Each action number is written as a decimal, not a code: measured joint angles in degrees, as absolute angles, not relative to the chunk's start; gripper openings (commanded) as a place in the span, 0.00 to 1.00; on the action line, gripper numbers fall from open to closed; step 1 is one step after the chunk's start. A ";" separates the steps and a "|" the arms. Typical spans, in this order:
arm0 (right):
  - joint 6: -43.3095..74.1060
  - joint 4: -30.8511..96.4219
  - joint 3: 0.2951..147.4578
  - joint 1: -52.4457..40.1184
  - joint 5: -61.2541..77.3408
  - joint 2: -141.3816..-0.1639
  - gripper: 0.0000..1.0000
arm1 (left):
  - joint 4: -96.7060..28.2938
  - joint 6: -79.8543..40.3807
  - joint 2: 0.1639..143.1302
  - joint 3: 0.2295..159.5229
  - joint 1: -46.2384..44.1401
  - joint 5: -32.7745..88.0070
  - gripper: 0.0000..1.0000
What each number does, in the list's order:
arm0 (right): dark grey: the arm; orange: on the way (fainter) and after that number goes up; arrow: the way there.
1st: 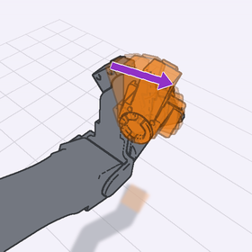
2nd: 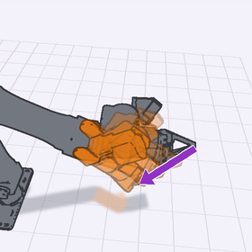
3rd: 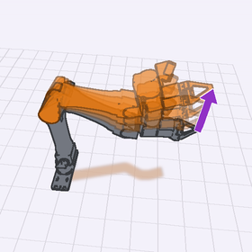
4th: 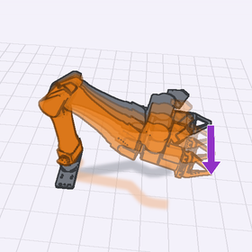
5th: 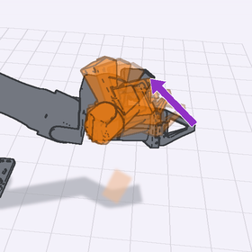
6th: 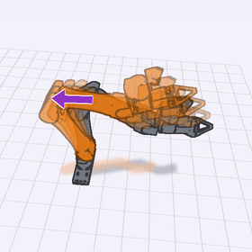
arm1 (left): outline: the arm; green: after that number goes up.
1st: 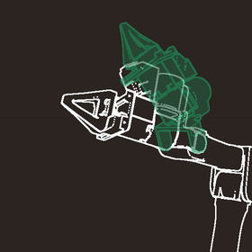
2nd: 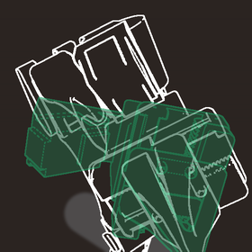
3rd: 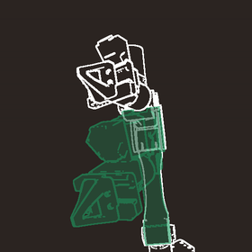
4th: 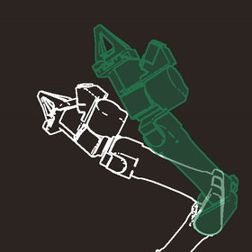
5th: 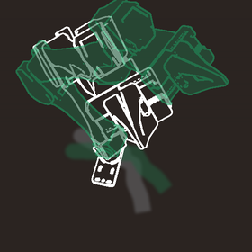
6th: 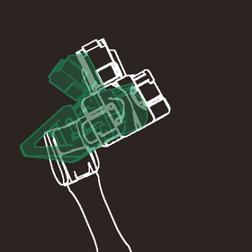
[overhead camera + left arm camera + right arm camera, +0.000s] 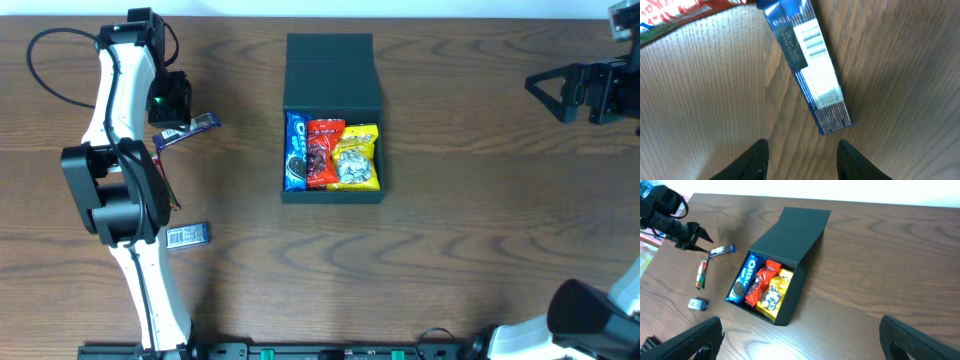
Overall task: Pack container
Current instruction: 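Grasp the small blue bar with the left gripper, then carry the blue bar into the box beside the Oreo pack, then release the blue bar and retract the left gripper to the KitKat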
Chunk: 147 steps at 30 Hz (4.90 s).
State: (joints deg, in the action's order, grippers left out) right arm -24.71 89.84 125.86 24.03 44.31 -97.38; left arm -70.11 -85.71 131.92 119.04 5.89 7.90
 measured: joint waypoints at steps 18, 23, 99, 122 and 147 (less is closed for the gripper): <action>-24.71 89.93 125.86 24.01 44.31 -97.38 0.99 | -67.07 -87.39 137.69 119.17 8.16 7.33 0.81; -24.71 89.93 125.86 24.03 44.31 -97.38 0.99 | -67.07 -86.94 139.94 119.17 8.14 7.53 0.81; -24.71 87.94 125.86 24.01 44.31 -97.38 0.99 | -90.98 -22.50 142.02 148.62 -31.20 -3.44 0.06; -23.81 88.01 125.86 24.01 44.31 -97.38 0.99 | -88.71 -25.47 142.02 138.82 -31.92 1.10 0.42; -23.79 87.94 125.86 24.03 44.31 -97.41 0.99 | -92.33 -28.71 122.13 142.50 -13.37 -9.34 0.17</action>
State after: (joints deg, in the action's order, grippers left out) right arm -23.79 87.94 125.86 24.03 44.31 -97.41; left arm -92.33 -28.71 122.13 142.50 -13.37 -9.34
